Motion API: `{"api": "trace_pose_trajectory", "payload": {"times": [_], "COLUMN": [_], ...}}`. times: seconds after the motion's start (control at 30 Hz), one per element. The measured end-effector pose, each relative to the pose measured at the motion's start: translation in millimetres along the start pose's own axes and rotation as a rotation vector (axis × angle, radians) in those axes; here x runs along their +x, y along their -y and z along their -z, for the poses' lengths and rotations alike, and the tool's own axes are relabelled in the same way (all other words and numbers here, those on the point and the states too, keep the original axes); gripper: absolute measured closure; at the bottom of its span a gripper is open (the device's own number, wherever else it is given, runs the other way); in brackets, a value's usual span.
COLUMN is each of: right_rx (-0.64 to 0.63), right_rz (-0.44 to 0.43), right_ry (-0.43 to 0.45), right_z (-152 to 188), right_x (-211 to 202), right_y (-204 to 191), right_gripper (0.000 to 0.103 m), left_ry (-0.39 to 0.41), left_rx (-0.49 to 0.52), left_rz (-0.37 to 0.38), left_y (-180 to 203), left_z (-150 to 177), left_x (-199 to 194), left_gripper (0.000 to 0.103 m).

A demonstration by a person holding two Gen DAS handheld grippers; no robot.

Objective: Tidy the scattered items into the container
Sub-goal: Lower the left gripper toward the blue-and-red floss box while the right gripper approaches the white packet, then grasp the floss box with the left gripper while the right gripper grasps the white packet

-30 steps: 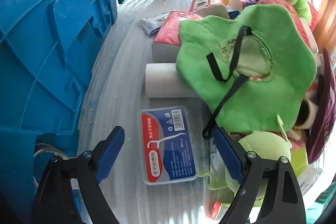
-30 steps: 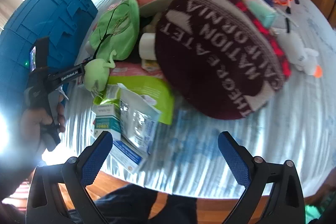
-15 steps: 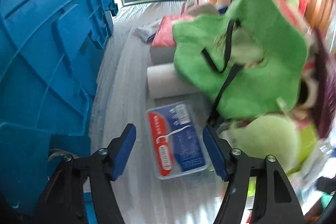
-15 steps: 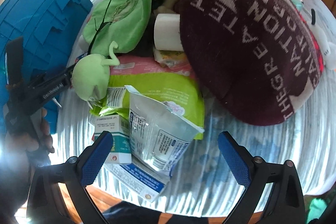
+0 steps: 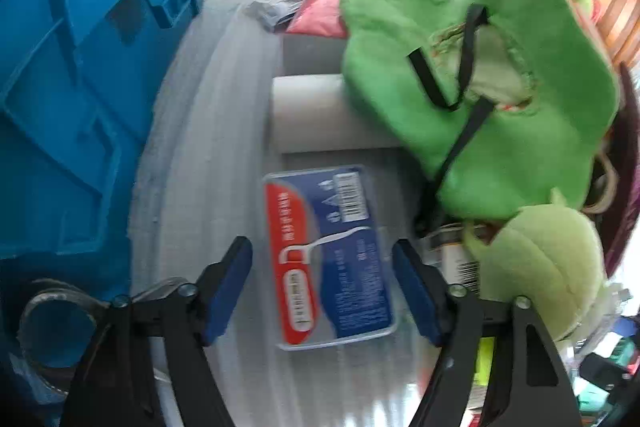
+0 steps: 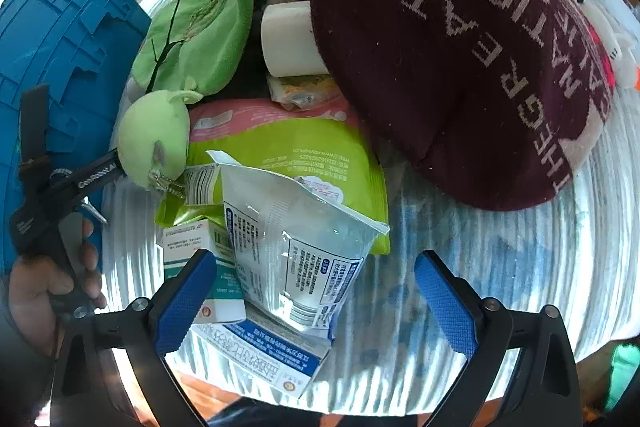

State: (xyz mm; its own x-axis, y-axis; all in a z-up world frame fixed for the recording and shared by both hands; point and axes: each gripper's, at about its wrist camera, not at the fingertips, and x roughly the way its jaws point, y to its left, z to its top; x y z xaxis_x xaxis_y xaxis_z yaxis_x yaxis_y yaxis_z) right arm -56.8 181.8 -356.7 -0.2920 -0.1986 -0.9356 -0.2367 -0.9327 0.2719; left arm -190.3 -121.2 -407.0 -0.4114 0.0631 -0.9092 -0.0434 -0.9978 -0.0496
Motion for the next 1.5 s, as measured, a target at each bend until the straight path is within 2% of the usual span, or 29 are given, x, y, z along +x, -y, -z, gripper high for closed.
{"api": "trace_pose_trajectory", "payload": {"times": [0.23,0.37,0.47,0.57,0.93,1.23,1.5], "right_rx": [0.011,0.009,0.009,0.016,0.000,-0.025,-0.039], "right_rz": [0.018,0.061,0.074,0.080,0.107,0.093,0.079], "right_ry": [0.008,-0.023,-0.022,-0.009,0.099,0.161,0.229], "right_z": [-7.1,-11.1,-10.6,-11.3,-30.4,-54.9,-60.4], "right_x": [8.6,16.2,12.8,5.0,-44.0,-79.8,-123.9], "right_y": [-5.9,-9.0,-7.6,-2.8,5.3,7.9,3.4], "right_gripper": [0.005,0.039,0.049,0.053,0.055,0.055,0.055], "left_ry": [0.042,0.045,0.059,0.077,0.148,0.198,0.231], "left_rx": [0.048,0.030,0.022,0.012,-0.012,-0.008,0.012], "left_rz": [0.008,-0.017,-0.032,-0.047,-0.055,-0.067,-0.067], "left_y": [16.5,16.0,17.0,16.6,25.6,38.7,56.0], "left_z": [-7.0,-12.5,-10.2,-13.8,-28.1,-40.0,-49.3], "left_x": [-9.7,-9.3,-18.2,-27.7,-70.8,-109.3,-151.0], "left_gripper": [0.043,0.043,0.043,0.043,0.043,0.043,0.043]}}
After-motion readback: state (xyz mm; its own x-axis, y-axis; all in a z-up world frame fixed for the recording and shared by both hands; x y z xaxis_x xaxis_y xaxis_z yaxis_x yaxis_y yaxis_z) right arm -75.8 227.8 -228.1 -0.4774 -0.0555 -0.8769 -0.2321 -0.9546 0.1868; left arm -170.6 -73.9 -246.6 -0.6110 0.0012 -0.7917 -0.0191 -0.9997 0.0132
